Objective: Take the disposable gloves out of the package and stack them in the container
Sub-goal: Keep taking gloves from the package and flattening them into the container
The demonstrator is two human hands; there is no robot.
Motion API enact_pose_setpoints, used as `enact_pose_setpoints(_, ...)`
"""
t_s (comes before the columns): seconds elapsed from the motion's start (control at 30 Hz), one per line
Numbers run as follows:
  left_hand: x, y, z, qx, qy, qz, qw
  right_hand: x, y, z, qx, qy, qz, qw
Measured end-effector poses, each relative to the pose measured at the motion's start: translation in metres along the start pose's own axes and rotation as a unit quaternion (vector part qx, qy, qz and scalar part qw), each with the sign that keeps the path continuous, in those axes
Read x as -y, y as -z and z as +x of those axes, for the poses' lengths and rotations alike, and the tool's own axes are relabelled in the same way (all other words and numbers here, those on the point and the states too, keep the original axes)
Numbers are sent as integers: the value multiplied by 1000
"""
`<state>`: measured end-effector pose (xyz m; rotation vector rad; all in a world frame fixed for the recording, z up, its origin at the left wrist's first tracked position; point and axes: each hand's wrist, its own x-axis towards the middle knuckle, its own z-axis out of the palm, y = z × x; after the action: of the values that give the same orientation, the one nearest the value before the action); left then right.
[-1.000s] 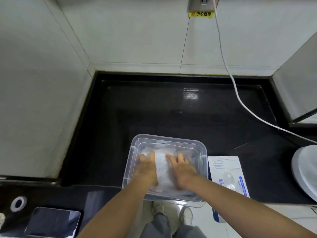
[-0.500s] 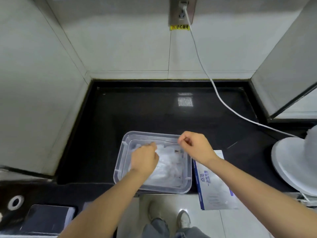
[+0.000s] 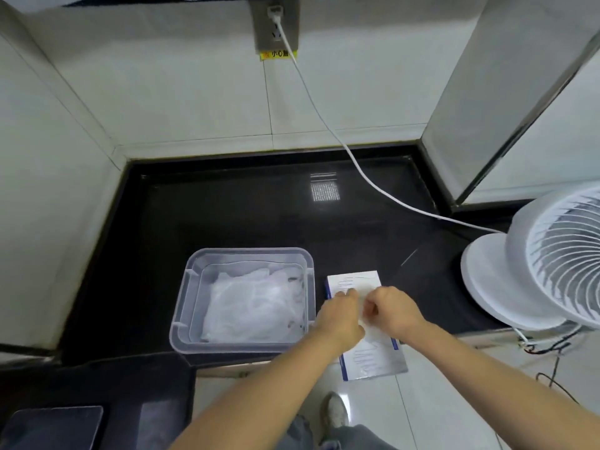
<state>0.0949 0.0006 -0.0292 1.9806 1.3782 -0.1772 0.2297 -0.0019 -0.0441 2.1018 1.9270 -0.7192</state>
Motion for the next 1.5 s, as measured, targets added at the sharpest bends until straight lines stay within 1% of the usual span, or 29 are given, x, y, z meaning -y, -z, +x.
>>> enact_pose_setpoints(0.07, 2, -11, 4, 25, 28, -4, 999, -2, 4, -3, 16, 19, 14, 1000)
enact_pose_setpoints(0.13, 5, -17, 7, 31, 44, -15, 998, -1, 8, -11, 41, 40, 30, 998)
enact_pose_setpoints(0.3, 6, -23, 9, 36, 48, -13, 998, -7, -11, -15, -3, 51, 16, 999)
enact_pose_setpoints(0.33, 6, -23, 9, 38, 47, -11, 998, -11, -12, -13, -1, 68, 41, 997)
enact_pose_setpoints(0.4, 6, -24, 10, 39, 48, -15, 998, -21, -13, -8, 8, 103, 160, 982)
enact_pose_setpoints(0.47, 7, -24, 11, 29, 47, -23, 998, -27, -8, -6, -17, 135, 288, 948)
enact_pose_setpoints(0.5, 7, -25, 11, 23, 46, -30, 998, -28, -4, -6, -39, 145, 329, 932)
enact_pose_setpoints(0.57, 7, -25, 12, 14, 49, -47, 998, -29, 2, -8, -70, 136, 392, 907)
enact_pose_setpoints(0.6, 6, -25, 13, 12, 47, -45, 998, -29, 5, -9, -72, 123, 417, 897)
enact_pose_setpoints(0.67, 4, -28, 13, 20, 38, -16, 999, -33, 4, -8, -40, 97, 455, 884)
enact_pose_setpoints(0.7, 3, -29, 13, 23, 35, -3, 999, -36, 3, -8, -13, 86, 450, 889)
enact_pose_setpoints(0.77, 2, -30, 13, 21, 36, 9, 999, -41, 1, -4, 28, 75, 374, 924)
enact_pose_setpoints(0.8, 2, -30, 14, 22, 38, 10, 999, -42, 2, -2, 29, 68, 325, 943)
enact_pose_setpoints(0.83, 2, -30, 14, 21, 40, 8, 999, -42, 4, 0, 15, 64, 291, 955)
enact_pose_setpoints(0.9, 1, -29, 15, 15, 43, 7, 999, -39, 8, 1, -32, 82, 284, 955)
enact_pose_setpoints(0.97, 0, -29, 17, 11, 39, 15, 999, -35, 15, -1, -72, 99, 347, 930)
enact_pose_setpoints(1.03, -1, -29, 18, 13, 33, 26, 999, -30, 24, -3, -103, 99, 431, 891)
enact_pose_setpoints(1.07, -1, -29, 18, 13, 32, 29, 999, -28, 28, -2, -111, 98, 456, 877)
enact_pose_setpoints(1.17, -1, -29, 21, 18, 36, 26, 999, -27, 39, 0, -117, 100, 482, 863)
enact_pose_setpoints(1.27, 0, -29, 22, 28, 37, 30, 998, -26, 48, -5, -129, 103, 546, 821)
enact_pose_setpoints(1.37, 1, -28, 23, 36, 38, 39, 998, -20, 63, -15, -117, 152, 585, 788)
enact_pose_setpoints(1.43, 0, -27, 22, 34, 35, 42, 998, -17, 72, -18, -123, 168, 608, 766)
enact_pose_setpoints(1.5, 1, -29, 22, 30, 30, 34, 999, -15, 77, -16, -140, 129, 630, 753)
